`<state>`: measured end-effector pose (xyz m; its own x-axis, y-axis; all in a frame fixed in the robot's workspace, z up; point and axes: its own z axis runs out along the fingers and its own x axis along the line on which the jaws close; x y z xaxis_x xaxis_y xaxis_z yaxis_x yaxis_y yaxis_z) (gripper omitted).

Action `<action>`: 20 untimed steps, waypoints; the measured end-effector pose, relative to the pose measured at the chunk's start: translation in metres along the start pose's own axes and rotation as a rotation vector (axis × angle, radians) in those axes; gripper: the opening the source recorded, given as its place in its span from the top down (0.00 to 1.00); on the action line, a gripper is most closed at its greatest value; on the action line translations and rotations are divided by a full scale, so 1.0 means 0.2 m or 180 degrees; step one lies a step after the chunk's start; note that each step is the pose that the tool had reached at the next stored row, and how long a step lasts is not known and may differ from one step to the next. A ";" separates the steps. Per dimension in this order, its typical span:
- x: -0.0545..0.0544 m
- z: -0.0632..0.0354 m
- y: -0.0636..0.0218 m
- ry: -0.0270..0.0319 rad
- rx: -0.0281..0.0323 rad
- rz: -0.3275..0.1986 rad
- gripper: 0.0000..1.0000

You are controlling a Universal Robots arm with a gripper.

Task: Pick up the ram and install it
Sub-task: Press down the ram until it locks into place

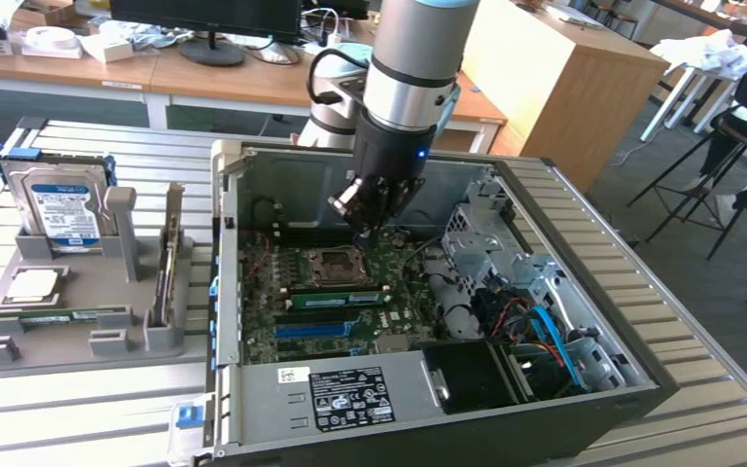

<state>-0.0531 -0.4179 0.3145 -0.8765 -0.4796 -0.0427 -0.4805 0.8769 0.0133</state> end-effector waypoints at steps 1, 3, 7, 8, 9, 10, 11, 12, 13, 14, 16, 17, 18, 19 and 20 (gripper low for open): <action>0.00 0.000 0.000 -0.0001 0.0002 0.0055 0.90; 0.00 0.000 0.000 -0.0003 0.0009 0.0219 0.90; 0.00 0.001 0.000 -0.0006 0.0019 0.0440 0.90; 0.00 0.001 0.000 -0.0007 0.0021 0.0494 0.90; 0.00 0.001 0.000 -0.0007 0.0023 0.0549 0.90; 0.00 0.001 0.000 -0.0008 0.0026 0.0603 0.90; 0.00 0.001 0.000 -0.0009 0.0028 0.0659 0.90; 0.00 0.001 0.000 -0.0009 0.0030 0.0716 0.90; 0.00 0.001 0.000 -0.0010 0.0033 0.0770 0.90; 0.00 0.001 0.000 -0.0011 0.0035 0.0827 0.90; 0.00 0.001 0.000 -0.0012 0.0040 0.0938 0.90; 0.00 0.001 0.000 -0.0013 0.0042 0.0994 0.90; 0.00 0.001 0.000 -0.0014 0.0045 0.1052 0.90; 0.00 0.001 0.000 -0.0015 0.0047 0.1106 0.90; 0.00 0.001 0.000 -0.0015 0.0050 0.1166 0.90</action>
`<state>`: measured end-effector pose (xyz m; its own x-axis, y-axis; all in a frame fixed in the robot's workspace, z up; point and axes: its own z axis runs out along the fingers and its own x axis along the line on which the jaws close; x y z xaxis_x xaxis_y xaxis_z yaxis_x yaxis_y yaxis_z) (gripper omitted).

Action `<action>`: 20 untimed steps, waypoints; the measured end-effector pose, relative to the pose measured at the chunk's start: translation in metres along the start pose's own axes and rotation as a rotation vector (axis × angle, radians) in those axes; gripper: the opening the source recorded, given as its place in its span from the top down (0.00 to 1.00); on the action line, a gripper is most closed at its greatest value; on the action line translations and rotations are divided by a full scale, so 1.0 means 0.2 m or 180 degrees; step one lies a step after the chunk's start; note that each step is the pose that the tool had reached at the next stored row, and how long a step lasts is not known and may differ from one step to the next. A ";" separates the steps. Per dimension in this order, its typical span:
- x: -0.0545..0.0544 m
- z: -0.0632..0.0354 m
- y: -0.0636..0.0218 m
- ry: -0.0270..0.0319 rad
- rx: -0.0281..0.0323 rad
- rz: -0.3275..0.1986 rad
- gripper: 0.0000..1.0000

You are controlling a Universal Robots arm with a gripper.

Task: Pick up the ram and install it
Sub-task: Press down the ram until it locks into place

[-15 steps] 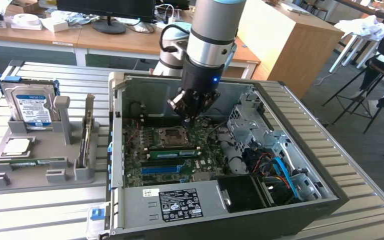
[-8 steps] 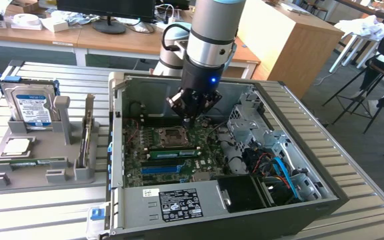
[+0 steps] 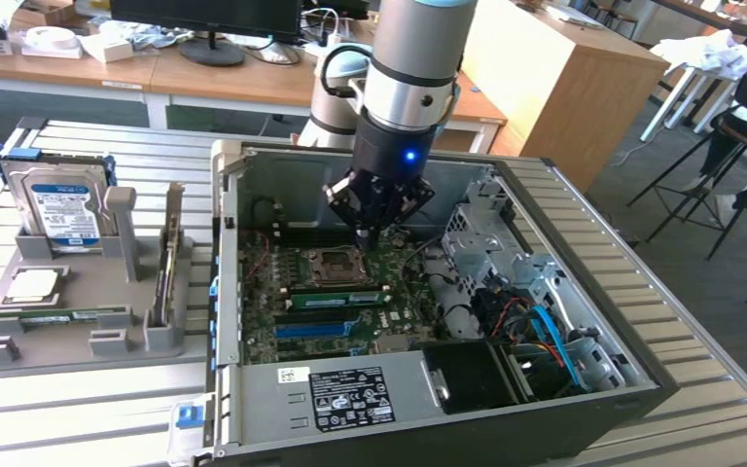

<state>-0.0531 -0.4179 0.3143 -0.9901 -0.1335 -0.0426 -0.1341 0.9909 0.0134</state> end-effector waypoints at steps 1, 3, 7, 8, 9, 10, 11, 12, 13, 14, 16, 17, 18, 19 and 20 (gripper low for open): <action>0.00 0.000 0.000 -0.0001 0.0002 0.0046 0.90; 0.00 0.000 0.000 -0.0001 0.0003 0.0059 0.90; 0.00 0.000 0.000 -0.0002 0.0005 0.0112 0.90; 0.00 0.000 0.000 -0.0002 0.0007 0.0164 0.90; 0.00 0.000 0.000 -0.0003 0.0009 0.0215 0.90; 0.00 0.000 0.000 -0.0003 0.0011 0.0254 0.90; 0.00 0.000 0.000 -0.0003 0.0011 0.0286 0.90; 0.00 0.000 0.000 -0.0002 0.0009 0.0308 0.90; 0.00 0.000 0.001 -0.0001 0.0007 0.0314 0.90; 0.00 0.000 0.001 -0.0001 0.0006 0.0315 0.90; 0.00 0.000 0.000 -0.0001 0.0005 0.0315 0.90; 0.00 0.000 0.000 -0.0001 0.0005 0.0315 0.90; 0.00 0.000 0.000 -0.0001 0.0005 0.0315 0.90; 0.00 0.000 0.000 -0.0001 0.0005 0.0315 0.90; 0.00 0.000 0.000 -0.0001 0.0004 0.0315 0.90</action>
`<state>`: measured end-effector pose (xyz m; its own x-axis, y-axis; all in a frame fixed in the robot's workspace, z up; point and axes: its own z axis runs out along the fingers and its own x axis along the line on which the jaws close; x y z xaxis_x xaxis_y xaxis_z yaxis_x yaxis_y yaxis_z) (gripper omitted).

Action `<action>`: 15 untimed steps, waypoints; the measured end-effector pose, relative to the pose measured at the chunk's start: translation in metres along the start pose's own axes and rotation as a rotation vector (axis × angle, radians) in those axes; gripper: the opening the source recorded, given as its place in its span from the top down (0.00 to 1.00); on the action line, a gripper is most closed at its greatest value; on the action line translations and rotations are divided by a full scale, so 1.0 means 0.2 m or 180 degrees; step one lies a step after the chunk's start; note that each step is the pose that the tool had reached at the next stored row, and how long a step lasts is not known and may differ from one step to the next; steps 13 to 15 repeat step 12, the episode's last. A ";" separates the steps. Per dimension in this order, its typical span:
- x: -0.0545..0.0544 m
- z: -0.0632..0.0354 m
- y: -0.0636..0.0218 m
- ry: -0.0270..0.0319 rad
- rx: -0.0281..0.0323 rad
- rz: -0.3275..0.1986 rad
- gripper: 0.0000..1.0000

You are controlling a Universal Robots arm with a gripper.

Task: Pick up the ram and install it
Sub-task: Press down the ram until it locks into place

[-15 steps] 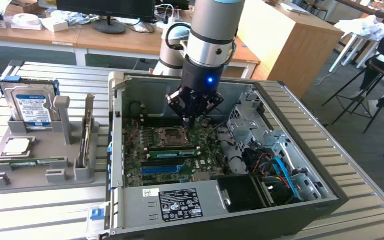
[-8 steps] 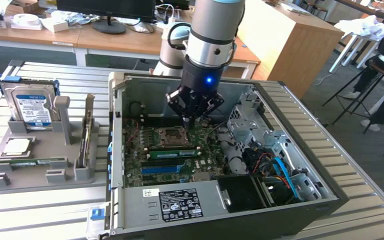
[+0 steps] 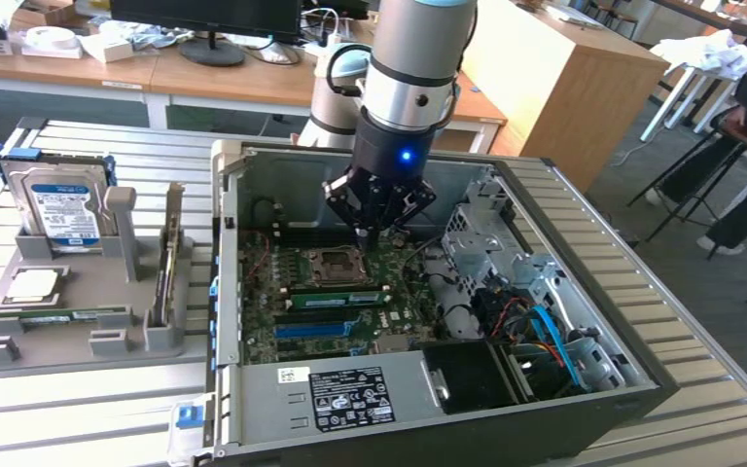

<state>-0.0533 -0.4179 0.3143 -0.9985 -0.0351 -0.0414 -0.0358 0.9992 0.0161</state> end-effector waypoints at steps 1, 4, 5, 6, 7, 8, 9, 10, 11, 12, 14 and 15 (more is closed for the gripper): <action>0.00 0.000 0.000 0.0000 0.0000 0.0000 0.90; 0.00 0.000 0.000 0.0000 -0.0001 0.0000 0.90; 0.00 0.000 0.000 0.0000 -0.0001 0.0000 0.90; 0.00 0.000 0.000 0.0000 -0.0001 0.0000 0.90; 0.00 0.000 0.000 0.0001 -0.0001 0.0000 0.90; -0.01 0.001 -0.001 0.0004 -0.0001 0.0000 0.90; -0.02 0.001 -0.001 0.0010 -0.0001 0.0001 0.90; -0.03 0.001 -0.001 0.0018 -0.0001 0.0001 0.90; -0.03 0.002 -0.001 0.0024 -0.0002 0.0001 0.90; -0.04 0.002 -0.002 0.0025 -0.0002 0.0000 0.90; -0.04 0.002 -0.002 0.0025 -0.0002 0.0000 0.90; -0.04 0.002 -0.002 0.0025 -0.0002 0.0000 0.90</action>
